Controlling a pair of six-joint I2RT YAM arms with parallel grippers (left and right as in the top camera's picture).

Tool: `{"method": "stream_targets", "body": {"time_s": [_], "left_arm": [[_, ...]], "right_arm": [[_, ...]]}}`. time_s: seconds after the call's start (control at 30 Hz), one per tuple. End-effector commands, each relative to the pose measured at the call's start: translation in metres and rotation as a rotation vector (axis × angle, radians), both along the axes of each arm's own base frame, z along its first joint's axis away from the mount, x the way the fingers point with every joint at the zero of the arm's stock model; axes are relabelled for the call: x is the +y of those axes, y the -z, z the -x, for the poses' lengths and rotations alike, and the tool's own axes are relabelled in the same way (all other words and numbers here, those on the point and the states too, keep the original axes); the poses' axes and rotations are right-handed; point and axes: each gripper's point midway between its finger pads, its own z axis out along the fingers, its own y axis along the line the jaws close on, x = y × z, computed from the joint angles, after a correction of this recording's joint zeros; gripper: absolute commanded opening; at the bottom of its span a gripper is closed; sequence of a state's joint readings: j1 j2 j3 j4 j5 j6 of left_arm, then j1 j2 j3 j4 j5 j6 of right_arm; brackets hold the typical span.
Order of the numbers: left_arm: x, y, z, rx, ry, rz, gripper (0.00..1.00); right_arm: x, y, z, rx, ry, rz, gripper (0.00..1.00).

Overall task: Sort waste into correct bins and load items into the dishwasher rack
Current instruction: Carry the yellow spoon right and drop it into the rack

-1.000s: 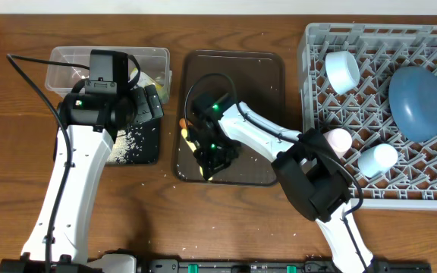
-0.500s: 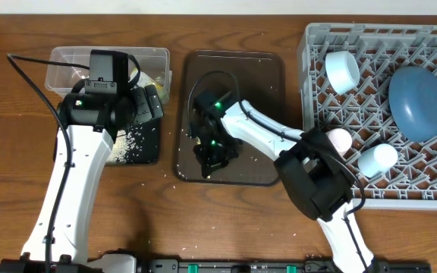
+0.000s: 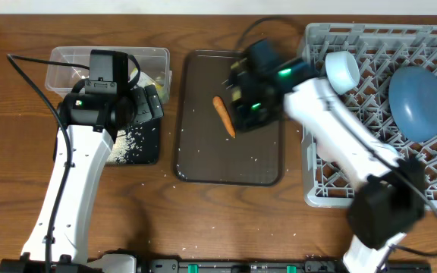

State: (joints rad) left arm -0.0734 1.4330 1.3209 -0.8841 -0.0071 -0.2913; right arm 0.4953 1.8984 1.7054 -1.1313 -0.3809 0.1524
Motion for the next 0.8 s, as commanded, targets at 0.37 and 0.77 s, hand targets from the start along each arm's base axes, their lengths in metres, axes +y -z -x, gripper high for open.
{"method": "stream_targets", "body": {"time_s": [0.37,0.77], "left_arm": [[0.004,0.0,-0.001,0.0,-0.01,-0.012,0.99],[0.004,0.0,-0.001,0.0,-0.01,-0.012,0.99]], "right_arm": [[-0.191,0.002,-0.08,-0.185,0.188,0.256,0.01],[-0.207,0.029,-0.091,-0.177,0.102,0.29,0.12]]}}
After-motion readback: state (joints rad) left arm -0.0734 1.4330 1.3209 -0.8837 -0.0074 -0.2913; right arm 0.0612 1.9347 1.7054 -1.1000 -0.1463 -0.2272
